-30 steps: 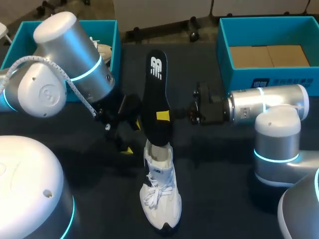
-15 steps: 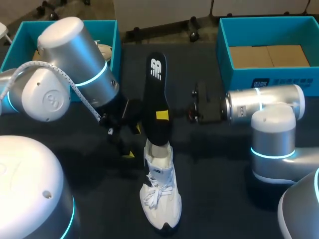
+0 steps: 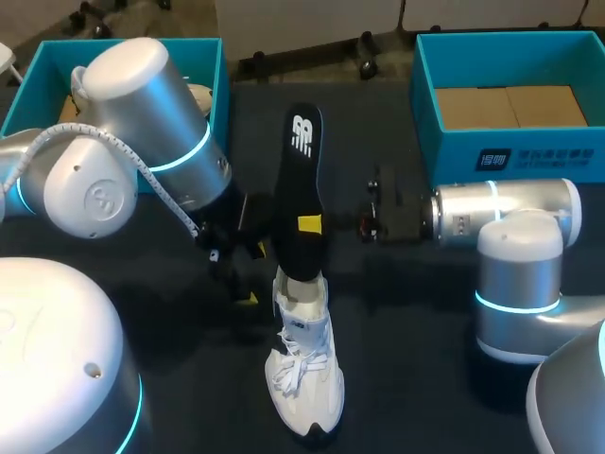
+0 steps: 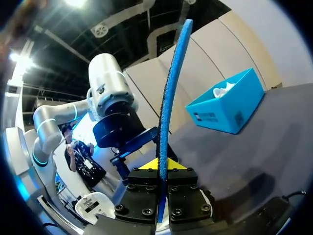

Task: Take the shoe out of the shoebox, open the shoe tongue, remove and reinsert the insole, then place the shoe into the shoebox

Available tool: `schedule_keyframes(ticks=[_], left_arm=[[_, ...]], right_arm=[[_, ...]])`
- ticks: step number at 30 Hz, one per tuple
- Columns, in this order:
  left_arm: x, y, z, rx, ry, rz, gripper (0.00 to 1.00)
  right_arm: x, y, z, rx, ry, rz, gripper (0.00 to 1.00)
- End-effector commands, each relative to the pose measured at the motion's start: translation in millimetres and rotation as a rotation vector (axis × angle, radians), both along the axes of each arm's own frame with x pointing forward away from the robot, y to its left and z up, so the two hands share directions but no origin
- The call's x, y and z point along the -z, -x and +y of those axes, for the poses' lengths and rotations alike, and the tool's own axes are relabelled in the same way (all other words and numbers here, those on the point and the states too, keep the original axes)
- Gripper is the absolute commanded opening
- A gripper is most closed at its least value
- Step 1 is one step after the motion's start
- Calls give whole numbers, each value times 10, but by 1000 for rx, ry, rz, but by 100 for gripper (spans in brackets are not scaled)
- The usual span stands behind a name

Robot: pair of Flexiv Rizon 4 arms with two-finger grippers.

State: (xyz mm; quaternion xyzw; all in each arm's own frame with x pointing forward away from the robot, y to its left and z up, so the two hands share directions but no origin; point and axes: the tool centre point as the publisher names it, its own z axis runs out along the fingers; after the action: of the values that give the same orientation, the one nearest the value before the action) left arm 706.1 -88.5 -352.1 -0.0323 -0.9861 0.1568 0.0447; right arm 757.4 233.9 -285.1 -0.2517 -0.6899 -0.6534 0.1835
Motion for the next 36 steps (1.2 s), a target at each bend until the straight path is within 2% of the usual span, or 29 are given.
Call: schedule_keyframes(ticks=[1, 6, 36], left_arm=[[25, 11, -7, -4, -3, 1, 100], [40, 38, -29, -1, -11, -2, 100], [63, 54, -60, -10, -12, -7, 100]], right_arm=[[-36, -2, 59, 1, 8, -8, 0], [-45, -9, 92, 1, 22, -9, 0], [225, 124, -21, 32, -13, 26, 0]])
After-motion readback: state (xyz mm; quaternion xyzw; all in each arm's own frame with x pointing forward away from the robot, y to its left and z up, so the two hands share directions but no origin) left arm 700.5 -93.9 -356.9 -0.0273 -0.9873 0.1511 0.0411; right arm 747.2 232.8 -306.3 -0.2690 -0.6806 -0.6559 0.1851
